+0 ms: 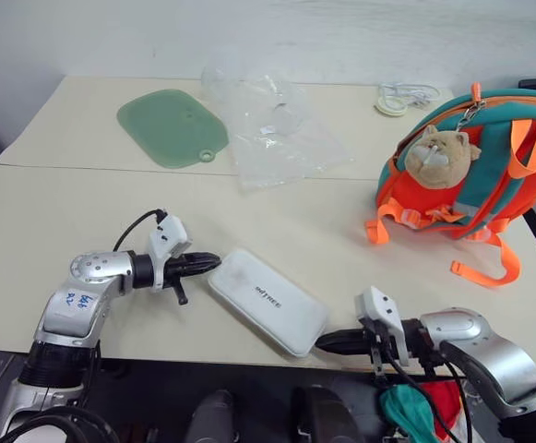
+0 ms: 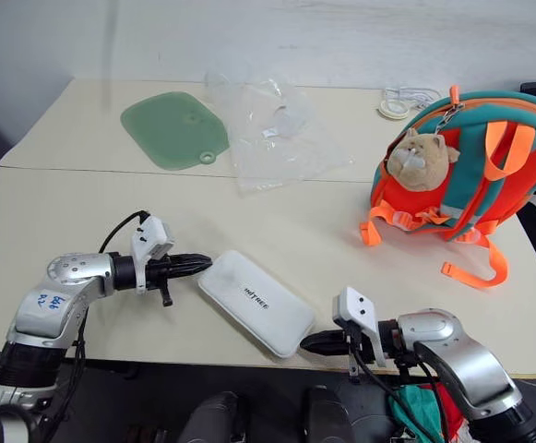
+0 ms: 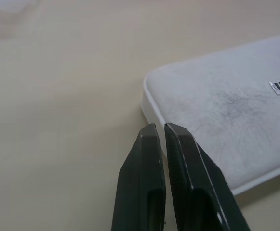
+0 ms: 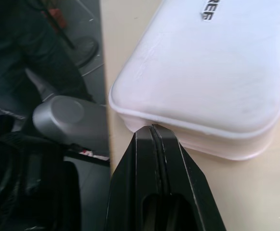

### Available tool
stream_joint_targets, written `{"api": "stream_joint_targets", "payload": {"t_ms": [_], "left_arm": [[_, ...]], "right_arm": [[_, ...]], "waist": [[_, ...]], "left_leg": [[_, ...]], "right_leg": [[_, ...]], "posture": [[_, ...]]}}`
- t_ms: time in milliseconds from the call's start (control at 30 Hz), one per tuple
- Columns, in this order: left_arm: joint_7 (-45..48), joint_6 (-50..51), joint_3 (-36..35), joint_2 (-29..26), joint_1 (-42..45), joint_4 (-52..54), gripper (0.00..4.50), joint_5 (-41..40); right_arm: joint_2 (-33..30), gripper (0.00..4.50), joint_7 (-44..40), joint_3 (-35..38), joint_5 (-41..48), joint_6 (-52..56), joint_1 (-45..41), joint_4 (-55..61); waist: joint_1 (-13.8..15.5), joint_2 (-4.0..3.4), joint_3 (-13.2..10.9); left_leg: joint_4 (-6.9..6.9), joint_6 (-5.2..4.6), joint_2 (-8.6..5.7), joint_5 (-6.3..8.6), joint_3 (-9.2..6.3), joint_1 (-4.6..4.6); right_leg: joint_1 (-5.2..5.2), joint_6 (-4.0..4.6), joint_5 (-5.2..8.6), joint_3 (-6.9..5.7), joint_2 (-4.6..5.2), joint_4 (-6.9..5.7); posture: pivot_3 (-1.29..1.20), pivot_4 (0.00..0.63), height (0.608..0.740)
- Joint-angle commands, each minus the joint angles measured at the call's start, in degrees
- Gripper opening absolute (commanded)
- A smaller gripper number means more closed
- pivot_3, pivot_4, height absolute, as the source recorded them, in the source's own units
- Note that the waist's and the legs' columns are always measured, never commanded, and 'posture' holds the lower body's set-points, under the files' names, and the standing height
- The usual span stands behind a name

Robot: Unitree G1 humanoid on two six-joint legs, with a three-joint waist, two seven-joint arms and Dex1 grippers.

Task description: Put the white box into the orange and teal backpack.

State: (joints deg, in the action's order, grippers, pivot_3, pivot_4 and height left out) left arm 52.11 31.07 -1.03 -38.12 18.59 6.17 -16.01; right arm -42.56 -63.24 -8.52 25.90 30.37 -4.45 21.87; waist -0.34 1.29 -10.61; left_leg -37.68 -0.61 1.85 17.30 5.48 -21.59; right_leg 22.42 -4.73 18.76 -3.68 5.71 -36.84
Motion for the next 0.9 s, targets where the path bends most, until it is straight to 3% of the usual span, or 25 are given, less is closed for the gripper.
{"api": "stream_joint_targets", "payload": {"t_ms": [33, 567, 833, 900], "left_arm": [[-0.3, 2.9, 1.7, 0.6, -3.0, 2.3, 0.28, -1.3], [-6.7, 8.7, -2.6, 4.7, -8.5, 10.1, 0.28, -5.1], [-4.1, 16.4, -14.2, -3.0, -9.2, 9.9, 0.28, -13.9], [-1.9, 20.0, -15.9, -6.3, -8.7, 8.0, 0.66, -16.4]], "right_arm": [[1.5, 0.00, 2.7, 1.7, -1.0, -2.4, -2.8, -0.8], [1.4, 0.00, 2.9, 3.5, -7.1, -8.5, -8.3, -12.6], [-1.7, 0.00, 0.7, 6.5, -7.7, -12.9, -9.1, -18.8], [-2.3, 0.00, -0.1, 7.2, -7.3, -13.4, -8.6, -19.1]], "waist": [[0.0, 0.00, 0.0], [0.1, -0.01, 0.0], [0.1, -0.02, 0.0], [0.0, -0.02, 0.0]], "left_leg": [[0.00, 0.00, 0.00, 0.00, 0.00, 0.00], [0.04, 0.00, -0.02, 0.02, 0.01, 0.15], [0.20, 0.07, -0.04, -0.01, 0.02, 0.03], [0.21, 0.06, -0.04, -0.01, 0.02, 0.04]], "right_leg": [[0.00, 0.00, 0.00, 0.00, 0.00, 0.00], [-0.16, 0.00, 0.00, 0.01, 0.06, 0.06], [0.02, 0.01, 0.01, 0.00, 0.05, 0.12], [0.02, 0.01, 0.01, 0.00, 0.05, 0.11]], "posture": [[0.00, 0.150, 0.740], [0.00, 0.150, 0.740], [0.00, 0.150, 0.740], [0.00, 0.150, 0.740]]}}
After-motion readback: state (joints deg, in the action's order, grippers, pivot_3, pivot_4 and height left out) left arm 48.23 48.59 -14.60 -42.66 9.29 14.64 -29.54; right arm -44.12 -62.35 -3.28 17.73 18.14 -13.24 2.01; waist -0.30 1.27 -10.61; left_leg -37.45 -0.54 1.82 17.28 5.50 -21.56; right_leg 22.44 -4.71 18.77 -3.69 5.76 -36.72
